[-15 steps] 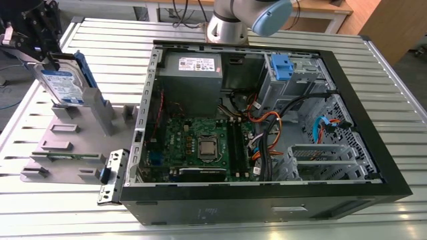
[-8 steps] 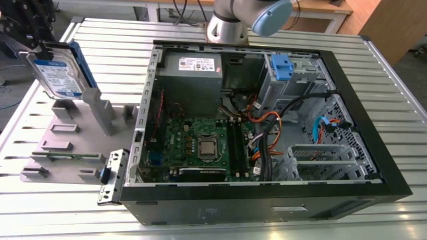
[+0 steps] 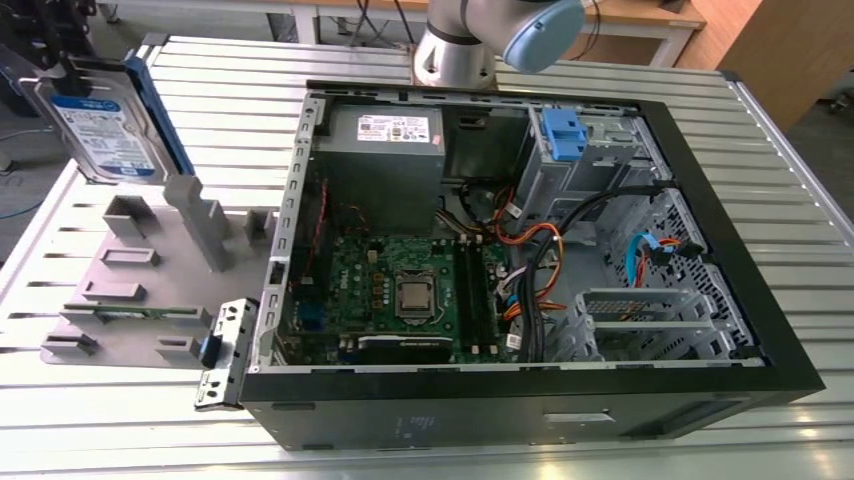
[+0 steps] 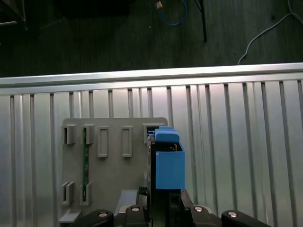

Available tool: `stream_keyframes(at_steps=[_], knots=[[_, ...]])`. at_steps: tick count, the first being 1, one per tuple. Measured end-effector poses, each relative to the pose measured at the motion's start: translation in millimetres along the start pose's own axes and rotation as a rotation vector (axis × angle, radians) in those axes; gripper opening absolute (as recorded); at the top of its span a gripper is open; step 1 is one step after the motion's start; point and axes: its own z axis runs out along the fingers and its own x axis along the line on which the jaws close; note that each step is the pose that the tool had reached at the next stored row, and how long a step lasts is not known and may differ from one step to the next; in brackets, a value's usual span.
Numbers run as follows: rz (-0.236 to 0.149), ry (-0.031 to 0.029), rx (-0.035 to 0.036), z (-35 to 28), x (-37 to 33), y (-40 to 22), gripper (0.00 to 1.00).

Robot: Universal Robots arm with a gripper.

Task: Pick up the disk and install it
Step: 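Pick up the disk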

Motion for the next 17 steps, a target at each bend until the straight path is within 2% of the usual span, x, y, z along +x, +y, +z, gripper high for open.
stream_keyframes(at_steps=[7,17], knots=[[0.0,0.0001,0.0,-23.0,-0.7,1.0,0.35],[0.0,0.0001,-0.0001,-51.6,-1.7,2.2,0.35]])
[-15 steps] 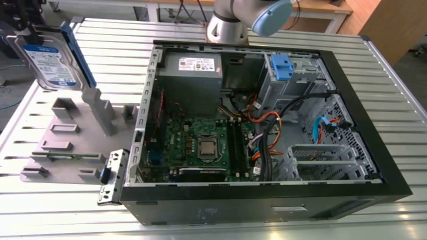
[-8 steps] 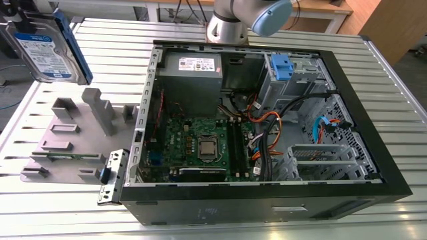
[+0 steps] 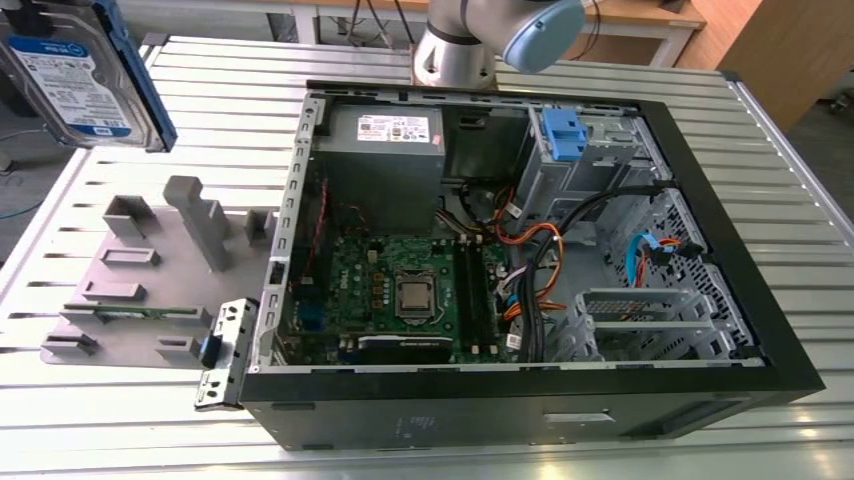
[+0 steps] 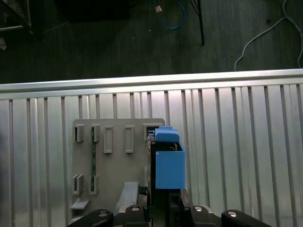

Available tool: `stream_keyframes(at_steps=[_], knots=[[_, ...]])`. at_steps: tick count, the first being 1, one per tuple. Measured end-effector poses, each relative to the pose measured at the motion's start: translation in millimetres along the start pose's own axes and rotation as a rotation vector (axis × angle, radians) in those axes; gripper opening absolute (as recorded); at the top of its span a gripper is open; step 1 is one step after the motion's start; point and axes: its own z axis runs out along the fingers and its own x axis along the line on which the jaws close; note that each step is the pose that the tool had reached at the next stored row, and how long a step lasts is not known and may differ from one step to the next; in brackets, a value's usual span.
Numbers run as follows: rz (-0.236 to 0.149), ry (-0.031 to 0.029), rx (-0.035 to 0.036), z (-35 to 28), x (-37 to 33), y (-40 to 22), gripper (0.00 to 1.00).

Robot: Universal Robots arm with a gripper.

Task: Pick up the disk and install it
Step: 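Pick up the disk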

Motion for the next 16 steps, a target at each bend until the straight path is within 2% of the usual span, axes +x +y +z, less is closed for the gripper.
stream_keyframes(at_steps=[8,16], knots=[[0.0,0.0,0.0,-22.6,-0.7,1.0,0.35],[0.0,0.0,0.0,-33.2,-1.1,1.5,0.35]])
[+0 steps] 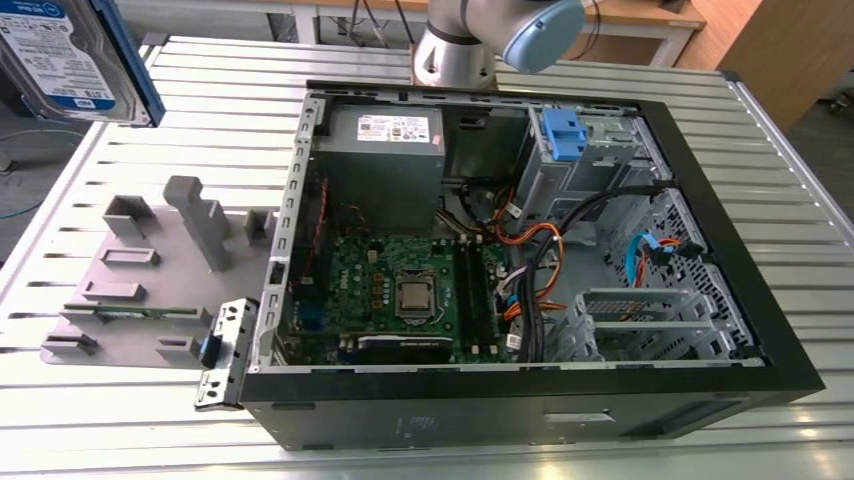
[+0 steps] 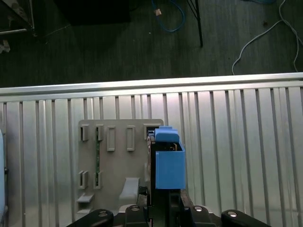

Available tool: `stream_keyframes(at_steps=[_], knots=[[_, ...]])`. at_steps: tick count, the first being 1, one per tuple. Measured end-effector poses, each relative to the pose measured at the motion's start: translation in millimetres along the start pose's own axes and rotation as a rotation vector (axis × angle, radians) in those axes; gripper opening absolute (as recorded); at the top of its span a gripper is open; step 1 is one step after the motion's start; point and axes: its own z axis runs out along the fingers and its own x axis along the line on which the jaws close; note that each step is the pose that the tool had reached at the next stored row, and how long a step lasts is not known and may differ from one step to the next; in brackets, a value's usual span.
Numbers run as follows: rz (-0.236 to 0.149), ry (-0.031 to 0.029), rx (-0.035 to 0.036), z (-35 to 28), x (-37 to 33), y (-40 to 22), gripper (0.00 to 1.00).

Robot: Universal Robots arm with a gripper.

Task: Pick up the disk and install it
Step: 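Pick up the disk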

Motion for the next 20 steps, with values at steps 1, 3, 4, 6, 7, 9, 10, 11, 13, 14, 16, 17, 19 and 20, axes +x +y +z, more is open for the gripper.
stream_keyframes(at_steps=[1,3,4,6,7,9,10,11,13,14,16,17,19,20], knots=[[0.0,0.0,0.0001,-1.6,0.0,0.1,0.35],[0.0,0.0,0.0001,-3.4,-0.1,0.1,0.35],[0.0,-0.0001,0.0002,-3.3,-0.1,0.1,0.35],[0.0,0.0002,0.0001,-3.4,-0.1,0.2,0.35],[0.0,0.0004,0.0001,-3.5,-0.1,0.1,0.35],[0.0,0.0005,0.0001,-3.4,-0.1,0.2,0.35],[0.0,0.0005,0.0001,-3.4,-0.1,0.1,0.35],[0.0,0.0006,0.0001,-3.4,-0.1,0.1,0.35],[0.0,0.0007,0.0001,-3.4,-0.1,0.1,0.35],[0.0,0.0008,0.0001,-3.4,-0.1,0.2,0.35],[0.0,0.0008,0.0002,-3.4,-0.2,0.1,0.35],[0.0,0.0009,0.0001,-3.5,-0.3,-0.2,0.35],[0.0,0.0009,0.0,-3.6,-0.3,-2.0,0.35],[0.0,0.0007,0.0002,-3.6,-0.4,-3.9,0.35]])
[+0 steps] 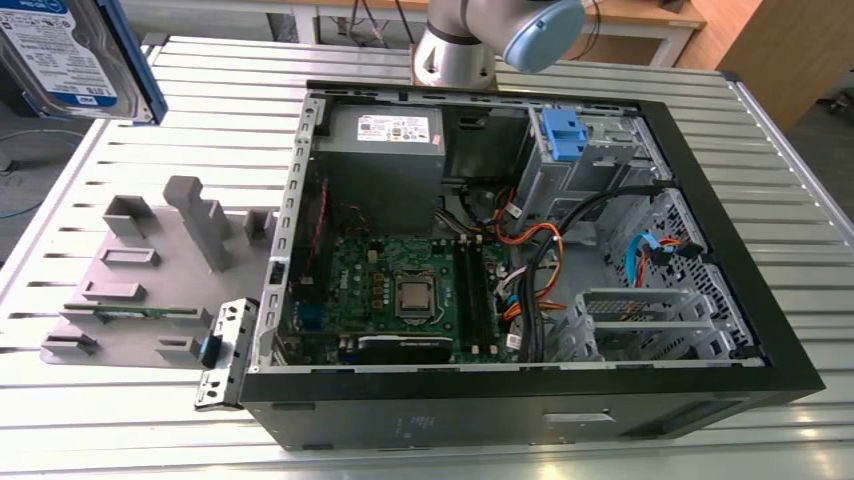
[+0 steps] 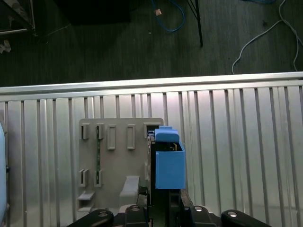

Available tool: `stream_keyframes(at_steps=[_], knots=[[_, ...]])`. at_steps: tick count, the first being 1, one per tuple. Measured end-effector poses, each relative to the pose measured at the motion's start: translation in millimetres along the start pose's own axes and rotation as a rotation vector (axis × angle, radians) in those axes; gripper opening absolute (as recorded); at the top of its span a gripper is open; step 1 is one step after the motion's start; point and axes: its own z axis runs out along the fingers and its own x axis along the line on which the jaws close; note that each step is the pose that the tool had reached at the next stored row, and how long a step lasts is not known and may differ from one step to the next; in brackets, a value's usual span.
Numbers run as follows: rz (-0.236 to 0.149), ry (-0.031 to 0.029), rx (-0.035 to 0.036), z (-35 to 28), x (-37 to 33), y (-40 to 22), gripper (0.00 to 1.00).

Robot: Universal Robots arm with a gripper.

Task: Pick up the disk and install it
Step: 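Pick up the disk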

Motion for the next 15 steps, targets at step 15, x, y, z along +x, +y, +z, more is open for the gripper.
stream_keyframes(at_steps=[15], knots=[[0.0,0.0001,-0.0001,-1.7,-3.0,-39.5,0.35]])
